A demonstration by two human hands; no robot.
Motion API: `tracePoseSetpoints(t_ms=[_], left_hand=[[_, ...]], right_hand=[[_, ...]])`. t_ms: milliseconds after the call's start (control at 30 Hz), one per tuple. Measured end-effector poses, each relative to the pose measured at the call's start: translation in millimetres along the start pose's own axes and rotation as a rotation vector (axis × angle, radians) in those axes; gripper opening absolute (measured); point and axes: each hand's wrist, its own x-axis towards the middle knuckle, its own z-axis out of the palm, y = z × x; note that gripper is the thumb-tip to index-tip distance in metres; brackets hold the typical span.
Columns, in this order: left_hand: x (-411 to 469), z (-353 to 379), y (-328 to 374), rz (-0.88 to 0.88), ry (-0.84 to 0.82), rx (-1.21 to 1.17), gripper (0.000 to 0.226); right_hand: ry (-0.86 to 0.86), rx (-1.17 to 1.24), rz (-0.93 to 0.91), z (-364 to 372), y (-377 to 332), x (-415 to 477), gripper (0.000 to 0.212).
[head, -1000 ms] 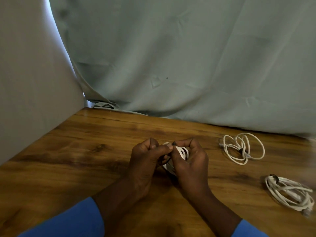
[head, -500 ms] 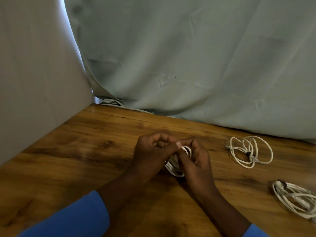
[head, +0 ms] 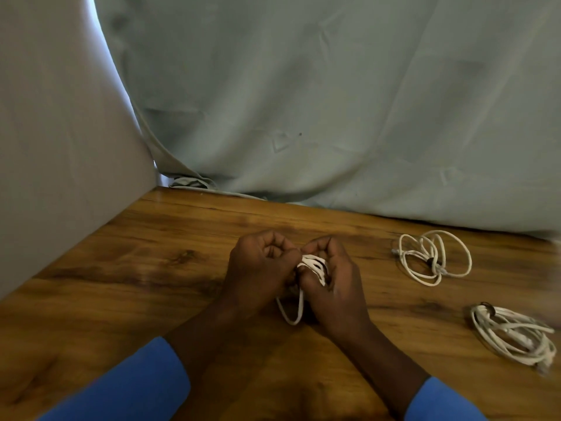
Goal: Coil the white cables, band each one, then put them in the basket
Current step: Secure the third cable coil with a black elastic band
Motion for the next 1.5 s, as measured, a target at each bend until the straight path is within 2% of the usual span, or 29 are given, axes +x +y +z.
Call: tracePoseSetpoints(t_ms=[100, 267, 367, 533, 700, 833, 900, 1000, 1133, 1233, 1300, 1400, 1500], left_hand=[[4.6, -5.3, 1.5, -0.041, -0.054, -0.159, 0.004], [8.1, -13.0, 3.7, -0.019, -0.126, -0.241, 0.008], [10.6, -17.1, 4.9, -0.035, -0.184, -0.273, 0.015], [11.1, -17.4, 5.2, 0.042, -0.2, -0.176, 0.007], [14.8, -18.0, 0.1, 0.111, -0.243, -0.083, 0.013], [13.7, -16.9, 0.4, 0.324, -0.178, 0.13, 0.011], [13.9, -16.8, 0.2, 0.366, -0.168, 0.133, 0.009], [17.2, -16.6, -2.3, 0.352, -0.12, 0.016, 0.01], [25.4, -22.7, 4.6, 0.307, 0.034, -0.146, 0.015], [28.6, -26.4, 8.8, 0.315, 0.111, -0.175, 0.016], [28.3, -26.8, 8.9, 0.319, 0.113, -0.186, 0.016], [27.2, -25.8, 8.9, 0.339, 0.101, -0.18, 0.016], [25.4, -22.0, 10.5, 0.345, 0.099, -0.202, 0.016]], right_hand=[[-0.052, -0.002, -0.012, -0.5, -1.7, 0.2, 0.036], [-0.058, -0.064, 0.004, -3.9, -1.8, 2.0, 0.019], [-0.037, 0.025, 0.018, -5.4, -4.4, 2.4, 0.022], [0.032, 0.143, 0.037, -4.1, -6.4, 3.9, 0.016], [0.026, 0.18, 0.06, -3.2, -4.4, 5.9, 0.014], [0.016, 0.169, 0.098, -5.5, -0.1, 7.1, 0.01], [0.004, 0.191, 0.109, -4.8, -2.1, 7.9, 0.012], [-0.022, 0.215, 0.127, -4.5, -5.8, 10.5, 0.016], [-0.068, 0.213, 0.15, -5.5, -5.9, 11.5, 0.01], [-0.061, 0.246, 0.186, -0.4, -8.9, 11.7, 0.007], [-0.046, 0.256, 0.227, 3.4, -10.6, 11.7, 0.003], [0.011, 0.342, 0.372, 3.2, -10.3, 13.7, 0.014], [0.005, 0.336, 0.443, -2.1, -12.1, 14.3, 0.012]])
